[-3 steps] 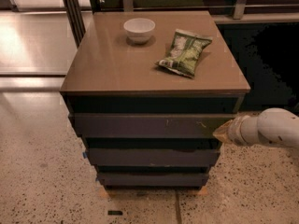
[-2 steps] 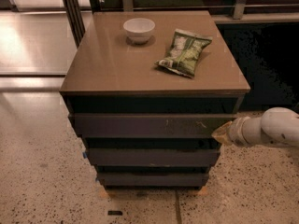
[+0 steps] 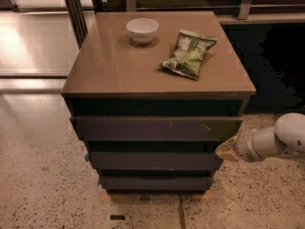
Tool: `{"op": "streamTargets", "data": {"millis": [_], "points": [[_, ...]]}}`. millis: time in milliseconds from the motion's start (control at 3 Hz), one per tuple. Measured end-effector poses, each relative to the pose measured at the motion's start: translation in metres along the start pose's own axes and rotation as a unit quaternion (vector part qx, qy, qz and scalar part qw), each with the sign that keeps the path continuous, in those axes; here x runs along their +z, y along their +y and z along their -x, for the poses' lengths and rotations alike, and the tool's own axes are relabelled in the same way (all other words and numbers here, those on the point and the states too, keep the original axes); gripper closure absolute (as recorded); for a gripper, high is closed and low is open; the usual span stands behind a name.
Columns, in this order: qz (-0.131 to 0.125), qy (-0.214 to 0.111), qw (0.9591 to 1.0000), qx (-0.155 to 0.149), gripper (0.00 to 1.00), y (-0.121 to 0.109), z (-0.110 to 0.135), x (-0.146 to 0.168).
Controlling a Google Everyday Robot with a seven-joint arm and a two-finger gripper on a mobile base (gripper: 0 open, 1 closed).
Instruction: Close top drawer
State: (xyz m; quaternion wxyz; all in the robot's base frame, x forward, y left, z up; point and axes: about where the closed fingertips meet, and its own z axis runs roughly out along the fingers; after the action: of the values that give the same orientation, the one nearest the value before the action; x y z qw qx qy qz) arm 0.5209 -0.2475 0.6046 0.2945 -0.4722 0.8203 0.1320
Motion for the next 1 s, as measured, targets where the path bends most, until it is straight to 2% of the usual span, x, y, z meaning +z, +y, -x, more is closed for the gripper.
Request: {"op": "streamTargets", "data": {"millis": [667, 1000], "points": [[-0.007, -0.001, 1.0, -0.002, 0.42, -0.005, 0.002, 0.002], [-0.022, 0.0, 0.9998, 0.002, 0.19, 0.006, -0.002, -0.006]]}}
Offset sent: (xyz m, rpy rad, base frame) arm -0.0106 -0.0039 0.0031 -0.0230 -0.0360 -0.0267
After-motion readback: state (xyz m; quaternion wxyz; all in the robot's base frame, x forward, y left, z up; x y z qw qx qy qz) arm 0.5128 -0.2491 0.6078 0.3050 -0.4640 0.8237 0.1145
